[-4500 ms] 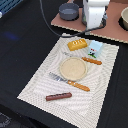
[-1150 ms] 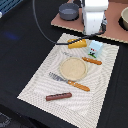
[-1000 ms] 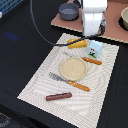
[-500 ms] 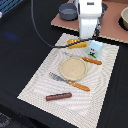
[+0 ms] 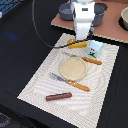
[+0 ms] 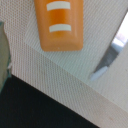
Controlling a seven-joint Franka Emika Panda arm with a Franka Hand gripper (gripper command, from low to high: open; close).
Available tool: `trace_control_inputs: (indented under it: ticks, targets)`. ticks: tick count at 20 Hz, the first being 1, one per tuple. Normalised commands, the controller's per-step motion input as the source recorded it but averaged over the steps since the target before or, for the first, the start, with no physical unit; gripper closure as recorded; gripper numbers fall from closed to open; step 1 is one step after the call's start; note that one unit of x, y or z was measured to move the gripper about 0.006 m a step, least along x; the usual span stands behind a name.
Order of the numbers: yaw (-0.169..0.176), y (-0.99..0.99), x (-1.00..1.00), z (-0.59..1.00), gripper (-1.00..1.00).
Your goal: Interact with the objects in diverse but meaningful ways.
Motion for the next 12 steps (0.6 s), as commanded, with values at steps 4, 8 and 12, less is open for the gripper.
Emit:
trace_control_inputs:
  ticks: [4, 8, 12]
  targets:
    - [0.000, 0.00, 0.00, -0.51, -1.00]
    - [0.000, 0.09, -0.03, -0.63, -1.00]
    - [0.017, 0.30, -0.17, -0.68, -1.00]
